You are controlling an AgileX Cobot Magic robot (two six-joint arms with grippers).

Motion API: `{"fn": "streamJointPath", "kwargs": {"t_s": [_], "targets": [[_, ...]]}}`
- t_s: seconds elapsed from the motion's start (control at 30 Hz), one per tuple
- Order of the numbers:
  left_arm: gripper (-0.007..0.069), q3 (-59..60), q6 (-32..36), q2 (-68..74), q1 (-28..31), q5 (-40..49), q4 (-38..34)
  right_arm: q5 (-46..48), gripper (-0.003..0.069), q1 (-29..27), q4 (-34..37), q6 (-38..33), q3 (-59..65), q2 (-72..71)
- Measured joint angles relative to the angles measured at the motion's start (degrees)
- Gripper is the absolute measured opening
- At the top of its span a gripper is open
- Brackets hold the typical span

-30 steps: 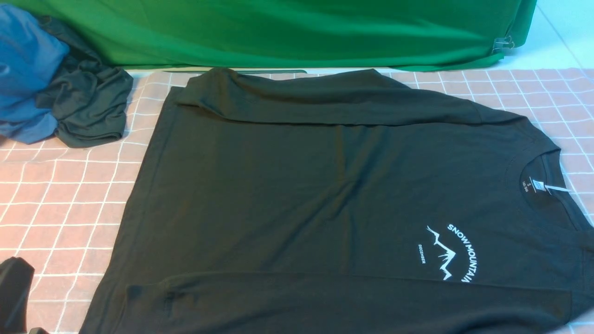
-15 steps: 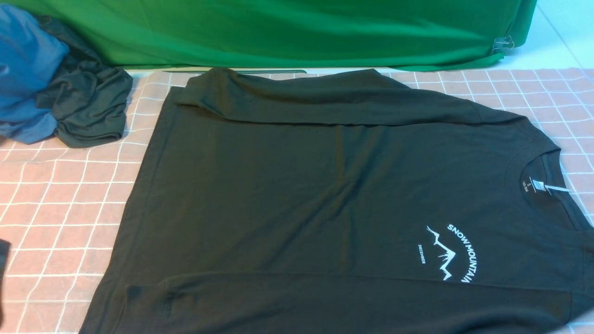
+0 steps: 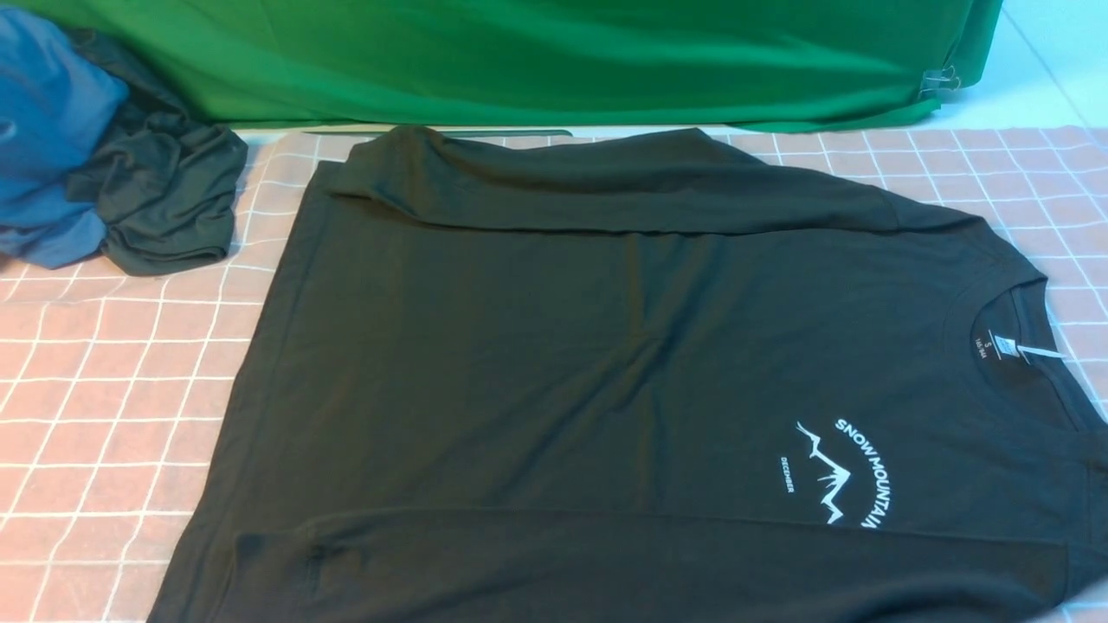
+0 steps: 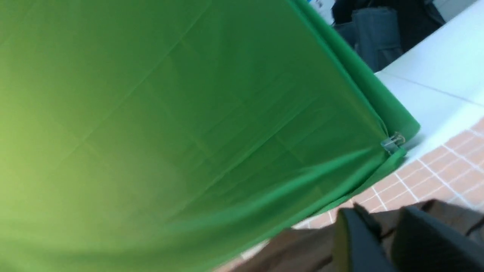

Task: Fold a long-sleeved shirt over a pink coffee tablecloth.
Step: 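Grasp the left edge of the dark T-shirt lying flat on the table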

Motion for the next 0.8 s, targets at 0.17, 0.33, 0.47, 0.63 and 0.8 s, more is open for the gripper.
{"fn": "streamJointPath", "kwargs": {"t_s": [0.17,0.33,0.47,0.63,0.8], "targets": [[0.0015,-18.2,13.3,23.8,0.0,37.8,1.9,19.4,0.0041,3.5,-0.5,-17.7,-17.8,15.3],[0.0014,-24.1,32.6,44.8,-0.1,49.9,-2.4,34.1,0.0039,6.2,-0.5,-26.8,-27.7,33.8],[0.0013,-24.3,38.2,56.0,-0.3,49.4,-2.6,36.9,0.0039,7.4,0.5,-30.7,-28.7,41.3],[0.0013,-24.3,39.6,64.2,-4.1,46.6,0.1,37.2,0.0039,8.1,2.0,-32.9,-28.7,45.6],[0.0015,-24.3,39.0,67.5,-7.4,45.0,6.4,35.1,0.0039,8.2,2.5,-33.0,-28.7,46.3]]}}
